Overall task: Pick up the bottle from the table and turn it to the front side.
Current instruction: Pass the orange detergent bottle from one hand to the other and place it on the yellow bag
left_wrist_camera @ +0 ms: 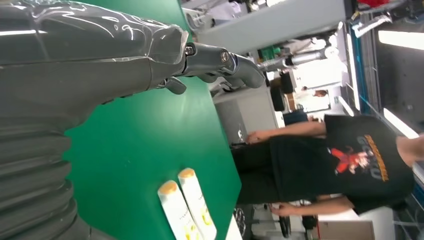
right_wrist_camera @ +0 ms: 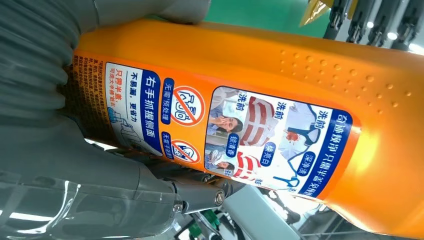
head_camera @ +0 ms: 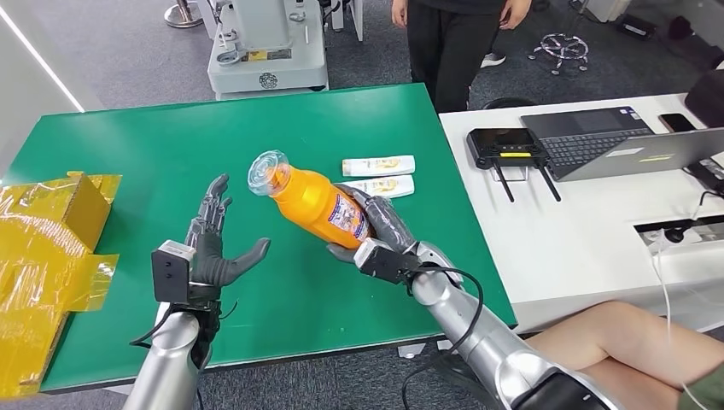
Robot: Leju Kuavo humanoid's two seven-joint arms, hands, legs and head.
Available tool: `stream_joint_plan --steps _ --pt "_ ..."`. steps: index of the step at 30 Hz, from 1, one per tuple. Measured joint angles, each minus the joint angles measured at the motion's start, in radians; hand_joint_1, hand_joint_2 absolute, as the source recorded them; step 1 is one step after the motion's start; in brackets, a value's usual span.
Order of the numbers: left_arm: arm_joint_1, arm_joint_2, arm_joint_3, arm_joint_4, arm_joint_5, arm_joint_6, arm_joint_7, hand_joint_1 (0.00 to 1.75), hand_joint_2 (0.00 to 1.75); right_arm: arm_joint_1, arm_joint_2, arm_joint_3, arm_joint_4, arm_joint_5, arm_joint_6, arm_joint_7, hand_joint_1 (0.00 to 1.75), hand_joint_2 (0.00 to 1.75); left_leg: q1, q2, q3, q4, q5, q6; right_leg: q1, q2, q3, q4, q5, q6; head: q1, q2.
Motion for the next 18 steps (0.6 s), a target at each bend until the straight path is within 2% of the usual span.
stream_joint_plan --steps 7,18 --pt "-0.005 -0.016 -0.021 0.0 -0.002 -0.006 0.011 0.0 1.75 -0.017 0.028 -0.019 0.058 0.0 0.014 -0.017 1.75 1.75 0.0 0.0 0.0 0.0 0.0 0.0 0.0 0.0 0.0 0.0 0.0 0.0 0.0 0.0" --pt "-0.01 -0.072 -0.035 0.002 0.033 -0.02 0.027 0.0 1.75 -0.044 0.113 -0.027 0.102 0.008 0.037 -0.045 1.75 1.75 0.0 0.0 0.0 0.0 0.0 0.0 0.0 0.0 0.0 0.0 0.0 0.0 0.0 0.0"
